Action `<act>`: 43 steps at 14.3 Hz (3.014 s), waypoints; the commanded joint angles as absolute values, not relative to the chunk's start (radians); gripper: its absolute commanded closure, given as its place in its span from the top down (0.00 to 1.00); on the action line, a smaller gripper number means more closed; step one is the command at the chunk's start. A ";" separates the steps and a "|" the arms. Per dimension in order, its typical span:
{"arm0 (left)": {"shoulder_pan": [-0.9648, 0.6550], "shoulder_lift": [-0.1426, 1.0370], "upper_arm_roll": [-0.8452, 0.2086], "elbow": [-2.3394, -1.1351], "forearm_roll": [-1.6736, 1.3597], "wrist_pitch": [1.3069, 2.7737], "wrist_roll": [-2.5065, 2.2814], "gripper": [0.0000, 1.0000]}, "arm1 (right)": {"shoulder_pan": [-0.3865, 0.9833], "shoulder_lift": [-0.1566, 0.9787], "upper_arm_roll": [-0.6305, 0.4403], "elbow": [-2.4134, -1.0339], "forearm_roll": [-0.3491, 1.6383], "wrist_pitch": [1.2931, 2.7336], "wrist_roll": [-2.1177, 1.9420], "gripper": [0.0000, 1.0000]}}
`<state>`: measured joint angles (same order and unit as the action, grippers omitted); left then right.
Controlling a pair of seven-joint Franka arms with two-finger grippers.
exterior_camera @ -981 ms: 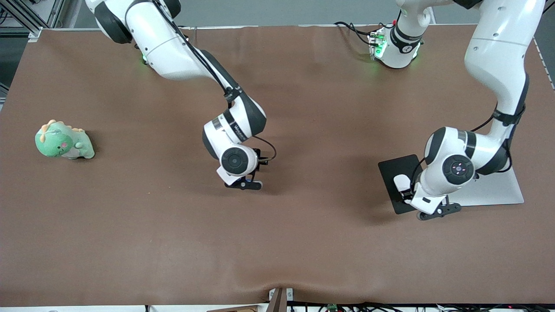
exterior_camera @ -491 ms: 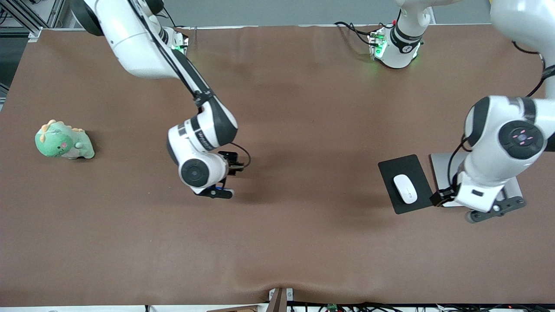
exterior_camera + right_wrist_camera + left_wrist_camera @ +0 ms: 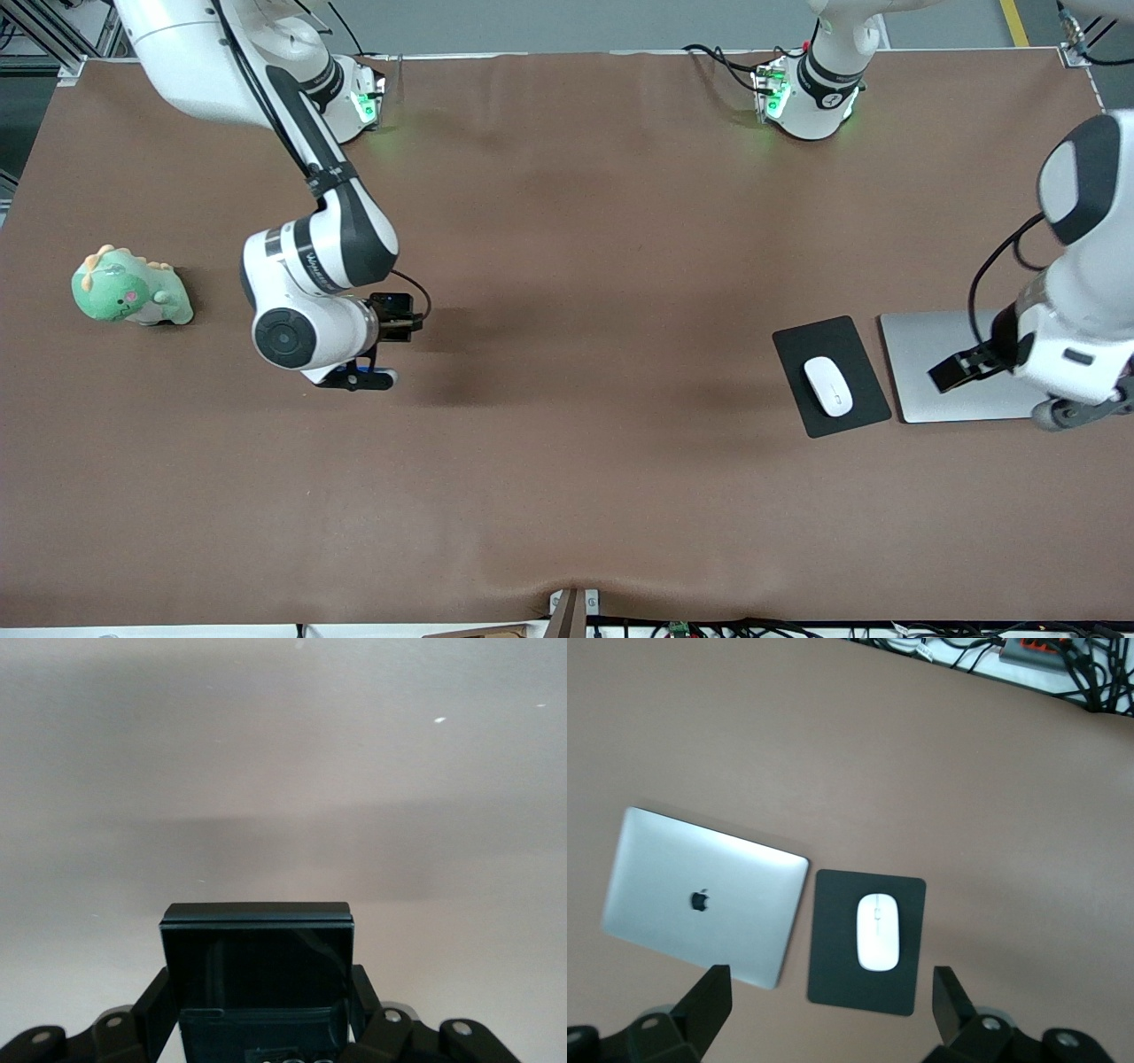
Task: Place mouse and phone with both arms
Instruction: 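Withdraw the left gripper while the right gripper carries the phone toward the toy, then set the black phone beside the plush toy and open the right gripper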
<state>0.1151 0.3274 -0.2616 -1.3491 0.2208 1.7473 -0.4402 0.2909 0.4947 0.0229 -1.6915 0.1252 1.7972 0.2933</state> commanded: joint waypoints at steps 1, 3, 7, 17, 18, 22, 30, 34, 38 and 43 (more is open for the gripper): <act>0.158 0.217 -0.265 -1.362 0.167 1.685 -0.304 1.00 | 0.235 0.416 0.038 -1.788 0.109 1.822 0.214 0.00; 0.144 0.168 -0.252 -1.365 0.164 1.628 -0.237 1.00 | 0.201 0.388 0.038 -1.828 0.101 1.847 0.164 0.00; 0.053 0.071 -0.169 -1.426 0.163 1.542 -0.151 1.00 | 0.123 0.331 0.038 -1.955 0.080 1.974 0.074 0.00; -0.058 -0.029 0.026 -1.534 0.043 1.546 -0.052 1.00 | -0.083 0.330 0.038 -2.108 0.020 2.164 -0.110 0.00; -0.061 -0.029 0.025 -1.535 0.044 1.546 -0.052 1.00 | -0.092 0.331 0.038 -2.123 0.020 2.189 -0.117 0.00; -0.061 -0.031 0.008 -1.540 0.044 1.523 -0.069 1.00 | -0.109 0.353 0.038 -2.209 0.017 2.323 -0.120 0.00; -0.061 -0.025 -0.012 -1.539 0.041 1.523 -0.077 1.00 | -0.149 0.432 0.038 -2.230 0.015 2.399 -0.186 0.62; -0.058 -0.025 -0.041 -1.545 0.041 1.523 -0.144 1.00 | -0.147 0.439 0.040 -2.209 0.014 2.399 -0.184 1.00; -0.052 -0.020 -0.044 -1.545 0.043 1.536 -0.153 1.00 | -0.144 0.417 0.044 -2.128 0.015 2.352 -0.221 1.00; -0.049 -0.021 -0.044 -1.543 0.043 1.534 -0.153 1.00 | -0.144 0.428 0.046 -1.871 0.021 2.153 -0.275 1.00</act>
